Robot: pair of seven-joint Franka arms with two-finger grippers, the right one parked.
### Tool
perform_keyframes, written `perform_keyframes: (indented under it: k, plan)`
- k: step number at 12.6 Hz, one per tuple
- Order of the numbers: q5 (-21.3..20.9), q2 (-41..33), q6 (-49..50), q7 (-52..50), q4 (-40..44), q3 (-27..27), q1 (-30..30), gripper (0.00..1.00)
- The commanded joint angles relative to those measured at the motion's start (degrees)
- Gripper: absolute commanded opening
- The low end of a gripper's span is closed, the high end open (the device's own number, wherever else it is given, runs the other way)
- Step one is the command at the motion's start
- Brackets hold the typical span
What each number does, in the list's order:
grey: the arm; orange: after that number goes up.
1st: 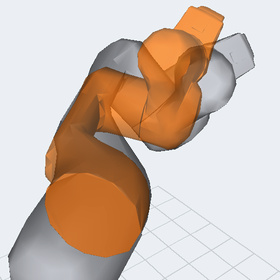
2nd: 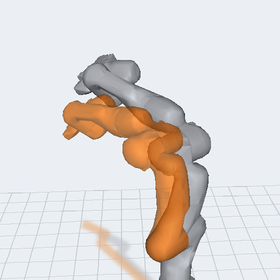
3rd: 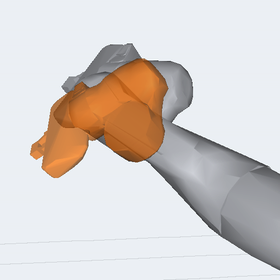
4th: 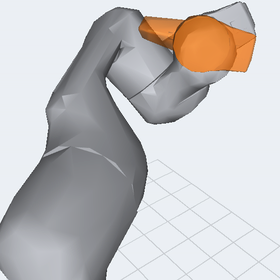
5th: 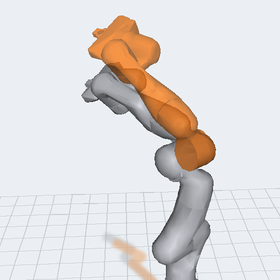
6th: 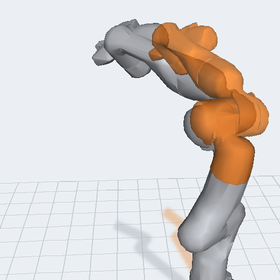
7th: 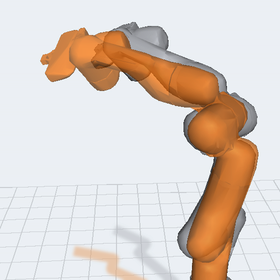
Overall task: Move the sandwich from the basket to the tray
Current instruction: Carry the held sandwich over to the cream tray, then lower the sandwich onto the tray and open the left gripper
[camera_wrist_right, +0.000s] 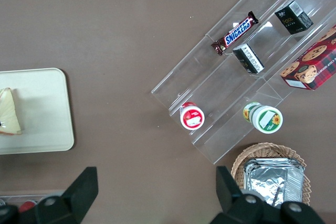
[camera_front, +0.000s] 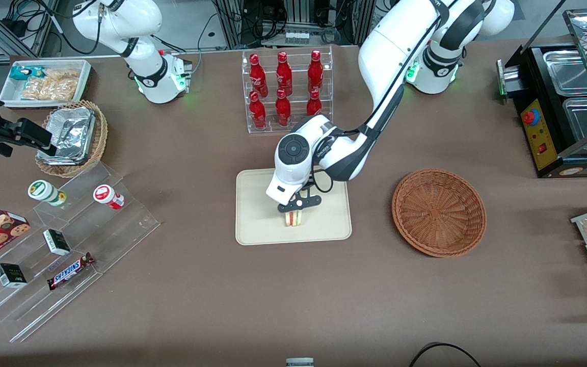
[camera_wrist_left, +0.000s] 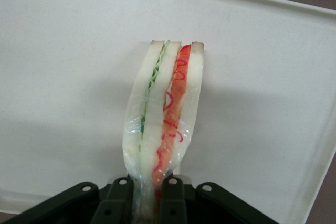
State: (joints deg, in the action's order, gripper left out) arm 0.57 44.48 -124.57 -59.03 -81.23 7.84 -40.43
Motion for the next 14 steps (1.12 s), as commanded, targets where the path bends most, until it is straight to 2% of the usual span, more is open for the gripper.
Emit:
perform_keyframes:
  k: [1, 5, 8, 12, 14]
  plan:
    - [-0.4, 0.3, 0.6, -1.3, 1.8, -0.7, -1.0, 1.00]
    - [-0.7, -3.6, 3.4, -1.2, 1.8, -1.0, -0.8, 1.00]
    - [-0.7, -8.3, 10.1, -1.0, 1.6, -1.4, 0.1, 1.00]
    - [-0.3, -11.9, 18.4, -1.4, 1.3, -5.3, 1.0, 1.00]
    - [-0.2, -14.0, 24.9, -0.4, 1.2, -6.3, 3.6, 1.00]
